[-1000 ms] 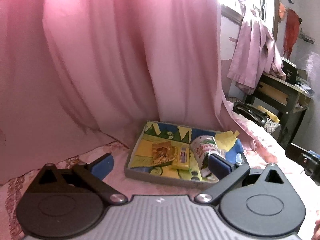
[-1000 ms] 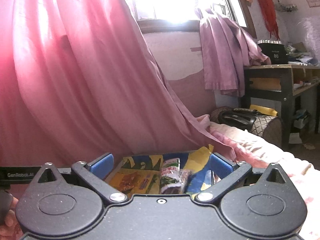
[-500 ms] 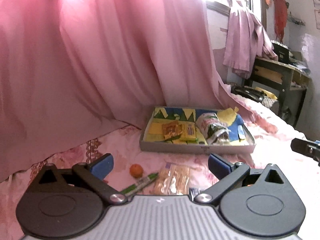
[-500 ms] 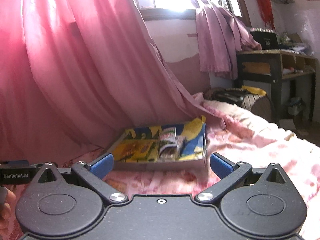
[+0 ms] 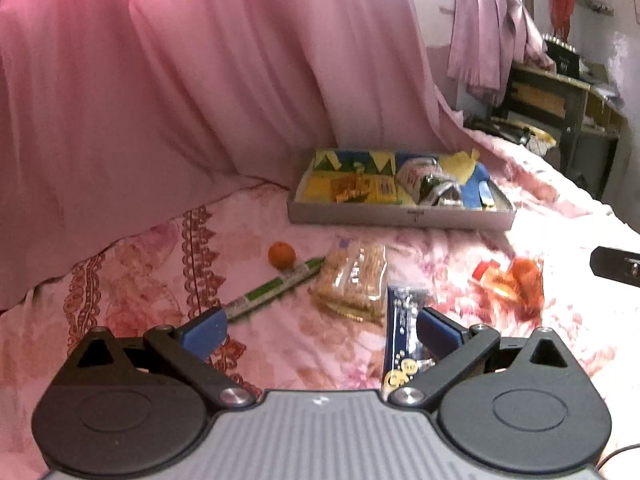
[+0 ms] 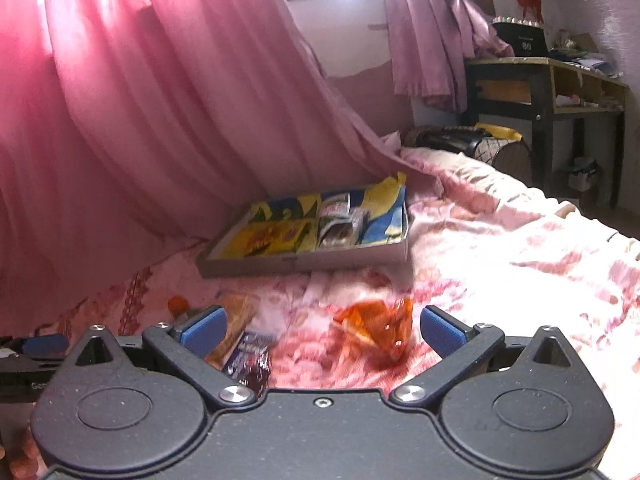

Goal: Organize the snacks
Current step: 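Lower the left tool to the clear dark-snack bag while the right tool approaches the orange pouch, then grasp the clear bag of dark snack with the left tool while the right tool grasps the orange pouch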

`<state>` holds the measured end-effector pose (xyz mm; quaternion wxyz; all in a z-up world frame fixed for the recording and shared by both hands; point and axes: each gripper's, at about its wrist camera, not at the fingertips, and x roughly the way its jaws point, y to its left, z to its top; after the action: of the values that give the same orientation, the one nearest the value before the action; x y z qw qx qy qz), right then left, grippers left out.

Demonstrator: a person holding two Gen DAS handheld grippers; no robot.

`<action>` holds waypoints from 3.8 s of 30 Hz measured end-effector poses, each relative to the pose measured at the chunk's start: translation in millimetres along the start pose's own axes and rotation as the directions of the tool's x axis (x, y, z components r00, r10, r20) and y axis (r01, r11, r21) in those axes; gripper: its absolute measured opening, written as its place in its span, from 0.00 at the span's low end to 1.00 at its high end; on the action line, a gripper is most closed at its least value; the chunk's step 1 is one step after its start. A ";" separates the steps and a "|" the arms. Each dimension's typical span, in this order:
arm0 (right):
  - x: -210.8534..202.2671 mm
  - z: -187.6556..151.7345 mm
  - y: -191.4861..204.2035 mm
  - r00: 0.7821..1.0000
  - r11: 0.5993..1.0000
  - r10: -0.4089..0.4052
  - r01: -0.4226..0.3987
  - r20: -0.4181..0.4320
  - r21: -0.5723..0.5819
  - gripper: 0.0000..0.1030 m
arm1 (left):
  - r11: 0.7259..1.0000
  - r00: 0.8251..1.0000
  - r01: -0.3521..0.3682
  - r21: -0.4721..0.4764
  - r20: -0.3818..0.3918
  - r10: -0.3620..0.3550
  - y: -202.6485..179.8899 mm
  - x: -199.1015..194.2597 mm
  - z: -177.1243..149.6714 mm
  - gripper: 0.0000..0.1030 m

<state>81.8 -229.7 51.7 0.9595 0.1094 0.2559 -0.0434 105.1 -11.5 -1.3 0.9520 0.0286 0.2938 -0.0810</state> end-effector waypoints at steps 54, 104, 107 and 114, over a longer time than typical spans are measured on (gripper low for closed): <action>161.1 17.4 -28.3 0.892 0.992 -0.110 0.072 -0.439 -0.103 0.99 | 0.957 0.894 0.288 0.034 -0.368 -0.256 -39.1 110.4 -4.4 1.00; 200.8 13.9 -10.7 0.896 0.978 -0.103 0.013 -0.432 -0.207 0.59 | 0.870 0.958 0.264 0.417 -0.215 -0.188 -97.8 104.6 -22.1 0.67; 200.7 14.3 -12.0 0.896 0.980 -0.099 0.012 -0.433 -0.197 0.59 | 0.847 0.965 0.250 0.470 -0.195 -0.177 -103.3 101.1 -26.3 0.67; 197.3 14.6 -8.3 0.899 0.978 -0.084 -0.009 -0.430 -0.209 0.57 | 0.850 0.953 0.282 0.446 -0.233 -0.194 -103.9 105.1 -28.9 0.55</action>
<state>258.4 -246.6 -36.3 0.8829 0.0114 0.4692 -0.0095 156.9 -125.4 -85.2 0.8680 0.2308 0.3507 -0.2652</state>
